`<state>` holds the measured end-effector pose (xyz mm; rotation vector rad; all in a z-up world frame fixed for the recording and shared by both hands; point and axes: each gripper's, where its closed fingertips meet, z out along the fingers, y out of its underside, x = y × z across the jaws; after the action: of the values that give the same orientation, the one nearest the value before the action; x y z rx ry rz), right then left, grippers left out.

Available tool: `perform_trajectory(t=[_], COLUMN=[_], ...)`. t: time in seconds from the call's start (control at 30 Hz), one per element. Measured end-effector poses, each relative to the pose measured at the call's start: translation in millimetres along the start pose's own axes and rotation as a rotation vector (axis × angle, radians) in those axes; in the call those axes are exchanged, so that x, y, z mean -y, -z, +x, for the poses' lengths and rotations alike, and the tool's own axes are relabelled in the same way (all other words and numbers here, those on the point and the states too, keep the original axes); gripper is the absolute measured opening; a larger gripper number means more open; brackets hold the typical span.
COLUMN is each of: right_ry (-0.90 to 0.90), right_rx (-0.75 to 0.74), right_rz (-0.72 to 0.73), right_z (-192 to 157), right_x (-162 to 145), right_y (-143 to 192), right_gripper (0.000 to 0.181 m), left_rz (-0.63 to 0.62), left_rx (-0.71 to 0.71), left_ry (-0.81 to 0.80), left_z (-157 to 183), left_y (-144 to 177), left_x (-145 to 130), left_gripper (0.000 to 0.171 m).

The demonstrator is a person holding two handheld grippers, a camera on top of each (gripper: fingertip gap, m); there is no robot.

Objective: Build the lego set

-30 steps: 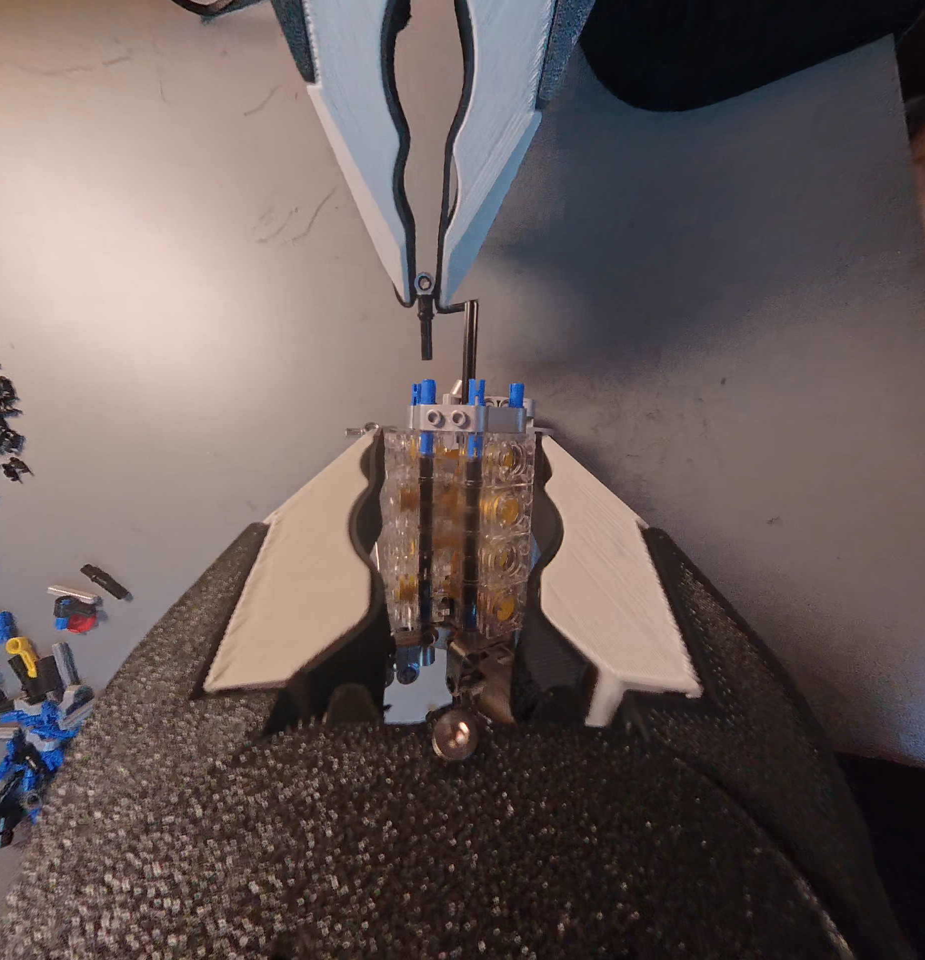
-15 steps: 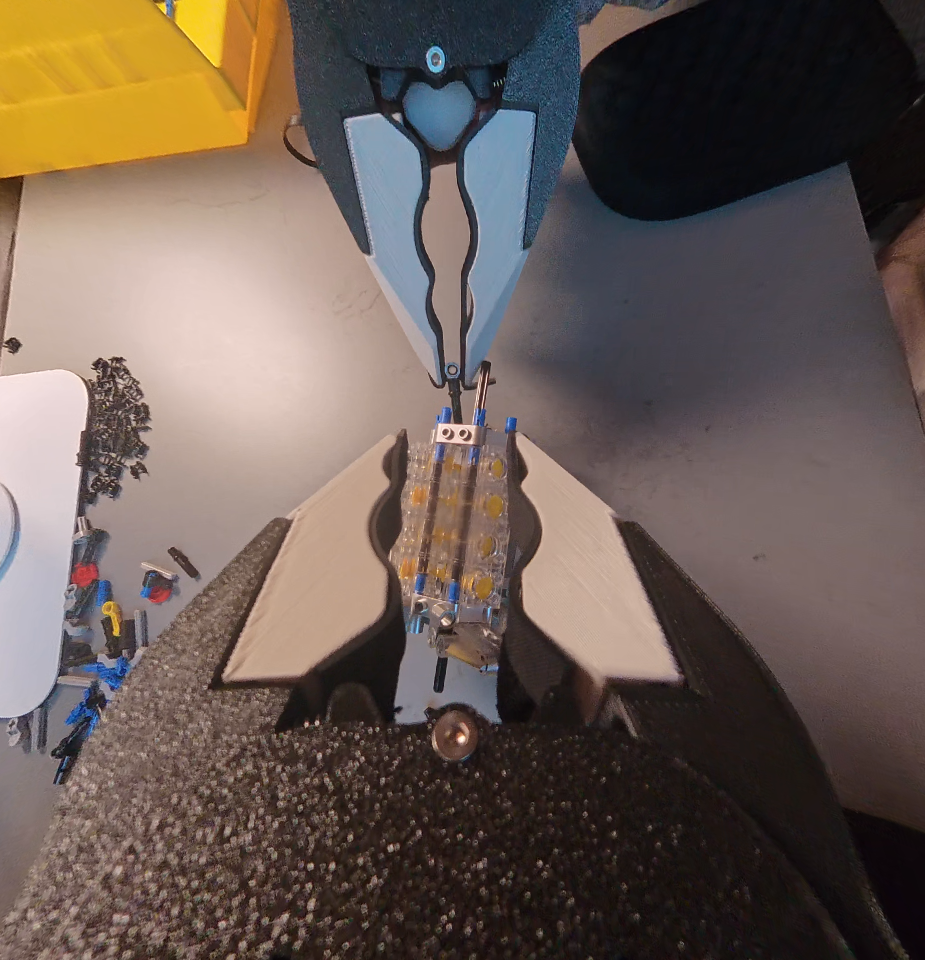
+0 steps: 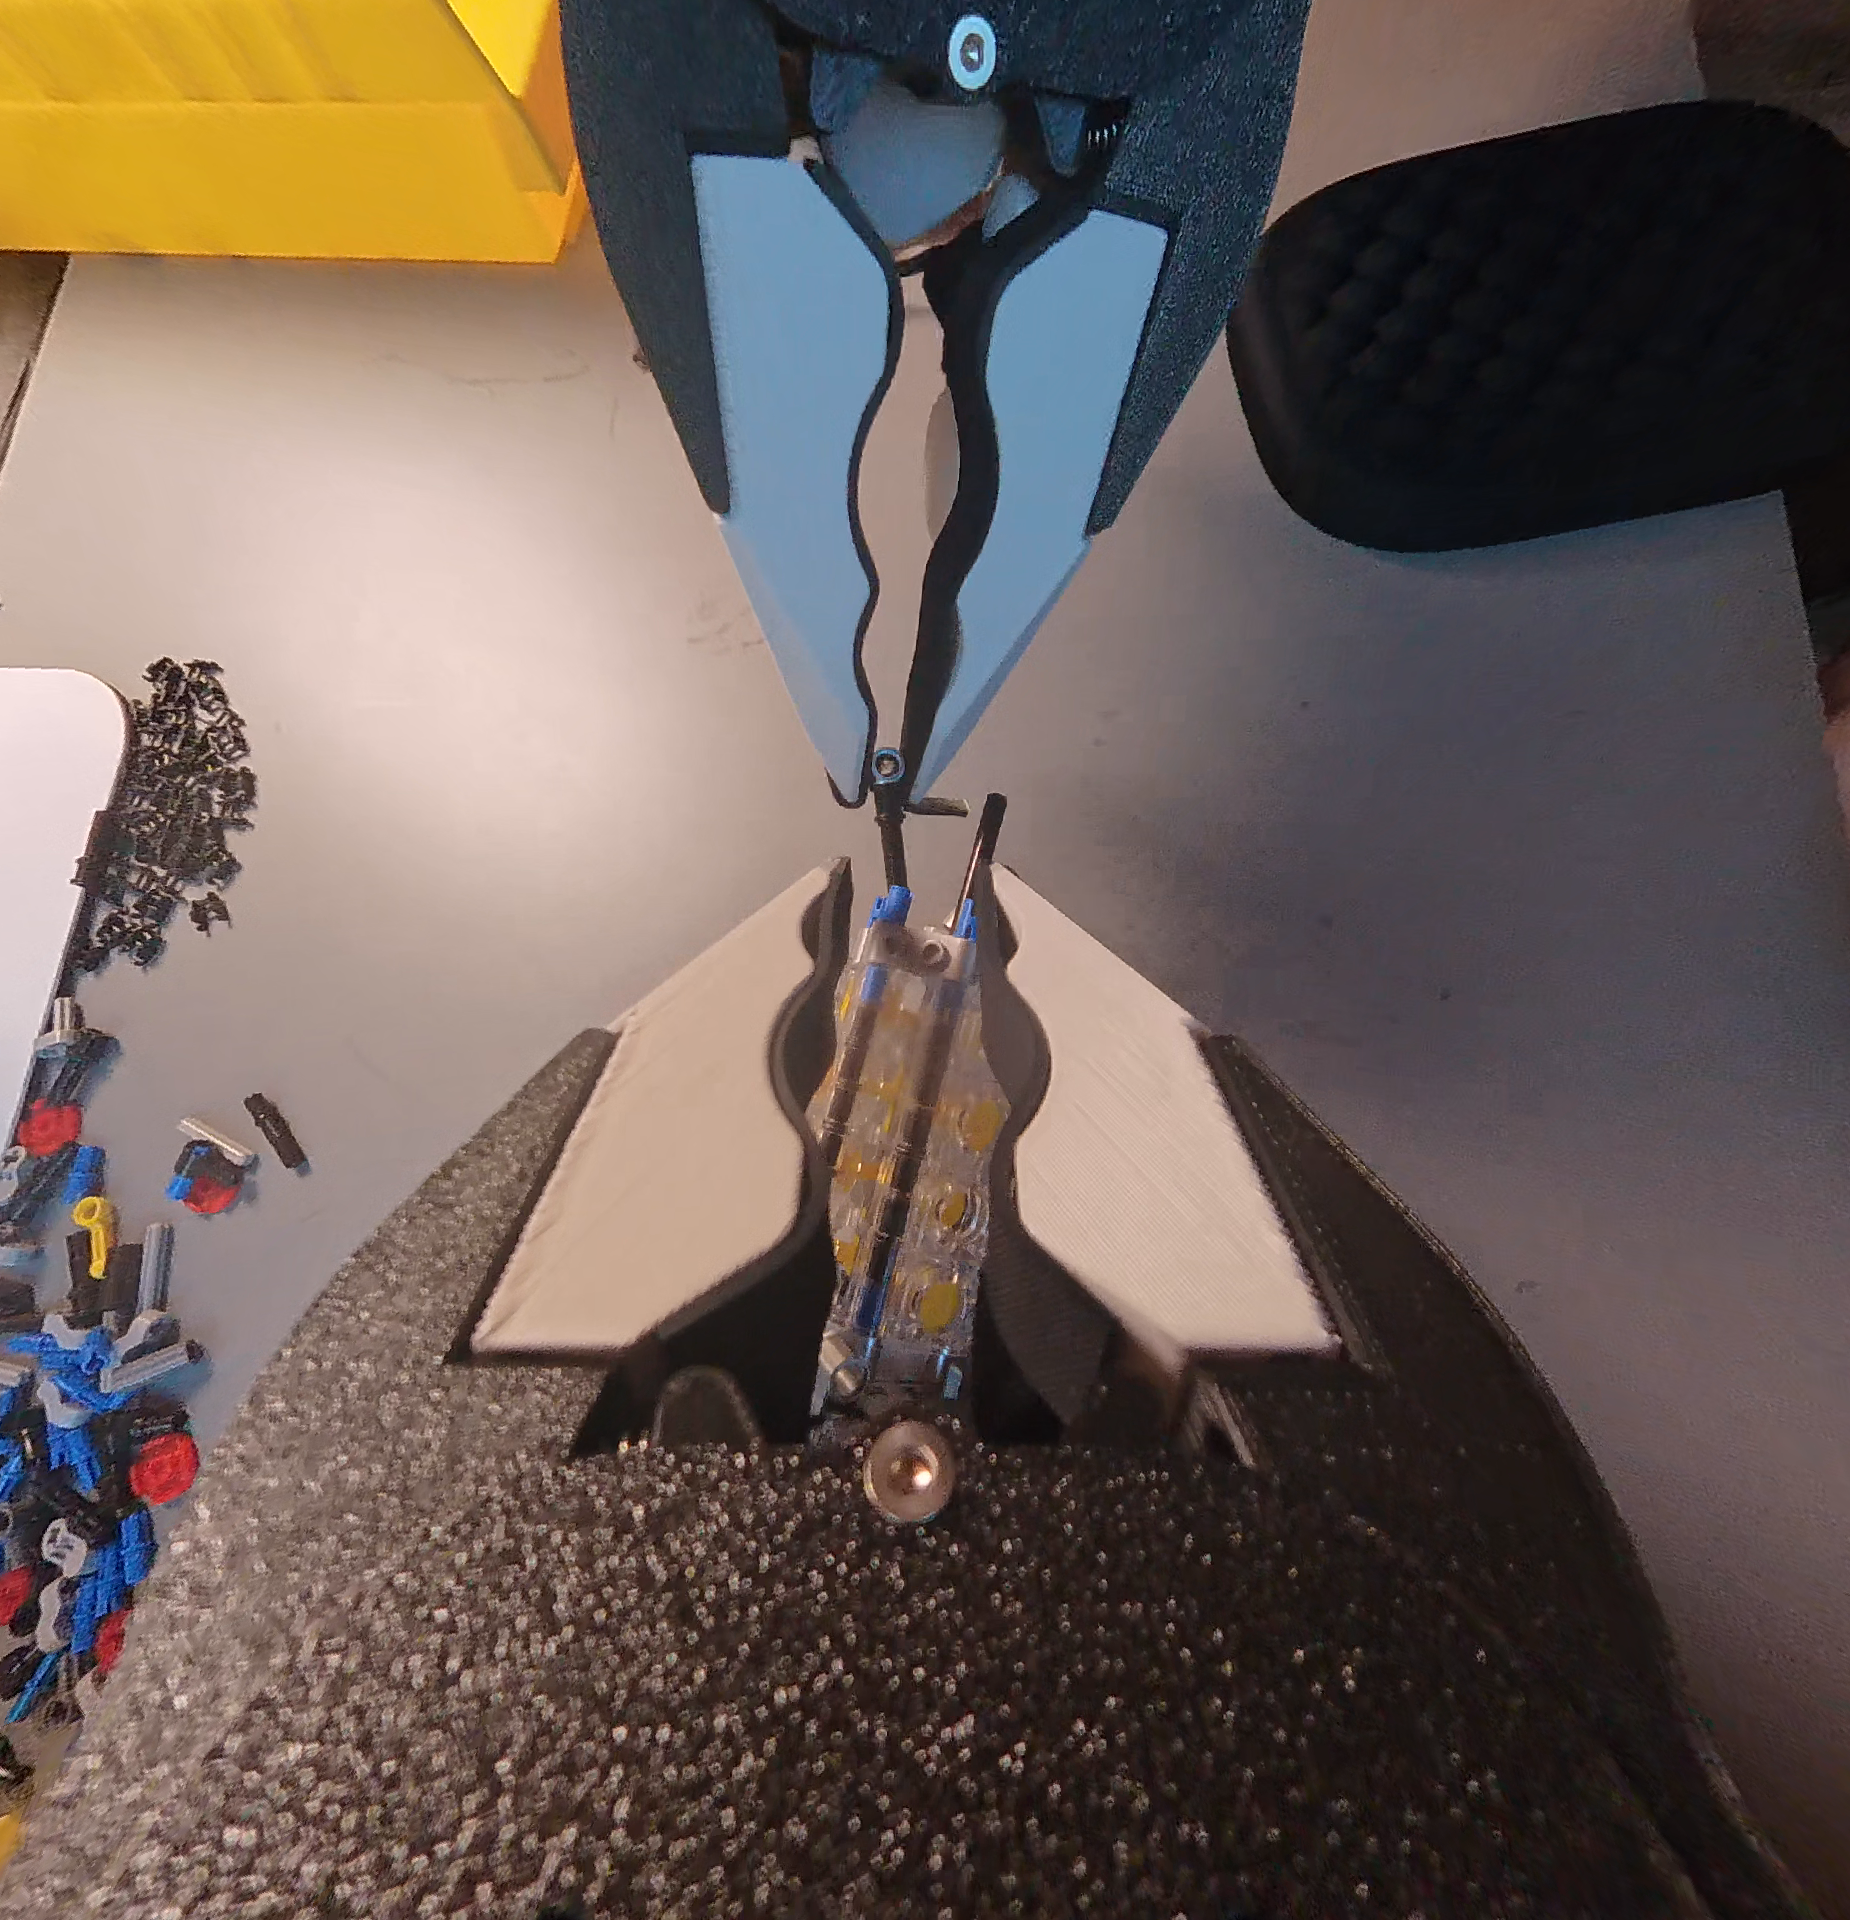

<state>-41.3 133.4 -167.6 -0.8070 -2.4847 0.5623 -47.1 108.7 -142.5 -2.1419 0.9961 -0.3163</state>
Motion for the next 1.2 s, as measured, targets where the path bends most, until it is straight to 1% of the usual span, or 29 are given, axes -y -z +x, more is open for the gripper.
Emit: perform_trajectory(t=[0.13,0.23,0.4,0.5,0.57,0.67,0.73,0.8,0.87,0.97,1.1,1.2], right_ry=[-0.051,-0.077,-0.118,-0.122,-0.106,-0.075,-0.057,-0.052,-0.069,-0.163,-0.345,-0.463], right_rx=[-0.006,-0.005,0.035,0.07,0.081,0.089,0.087,0.075,0.064,0.054,0.052,0.059], right_rz=[0.03,0.087,0.258,0.331,0.343,0.343,0.344,0.353,0.374,0.446,0.582,0.667], right_z=[-0.7,-2.8,-13.1,-22.1,-27.4,-33.6,-35.5,-34.9,-32.7,-26.7,-18.1,-14.7], right_x=[-14.8,-14.3,10.2,25.1,31.7,40.3,45.8,51.2,56.0,65.7,77.2,82.4], right_y=[-0.5,9.8,37.7,48.3,50.6,51.9,53.0,55.1,58.3,64.4,71.4,75.9], right_gripper=[0.006,0.006,0.006,0.006,0.007,0.007,0.007,0.007,0.006,0.007,0.01,0.012], left_rz=[0.014,0.024,0.073,0.125,0.138,0.16,0.161,0.165,0.207,0.305,0.431,0.501], left_rx=[0.012,0.026,0.024,-0.044,-0.073,-0.112,-0.105,-0.085,-0.062,-0.008,0.092,0.143], left_ry=[0.004,0.005,0.002,0.015,0.021,0.044,0.046,0.03,0.029,0.025,0.032,0.048], left_z=[0.0,0.2,7.9,24.5,33.3,44.0,45.2,45.0,44.1,41.1,34.7,31.7], left_y=[0.5,4.0,8.0,7.5,6.3,6.0,5.9,6.6,9.7,17.6,27.5,32.3], left_x=[0.0,2.0,14.7,25.8,29.8,34.9,34.2,32.1,34.0,39.3,44.8,47.5], left_gripper=[0.021,0.021,0.021,0.021,0.021,0.016,0.004,0.001,0.001,0.001,0.001,0.001])
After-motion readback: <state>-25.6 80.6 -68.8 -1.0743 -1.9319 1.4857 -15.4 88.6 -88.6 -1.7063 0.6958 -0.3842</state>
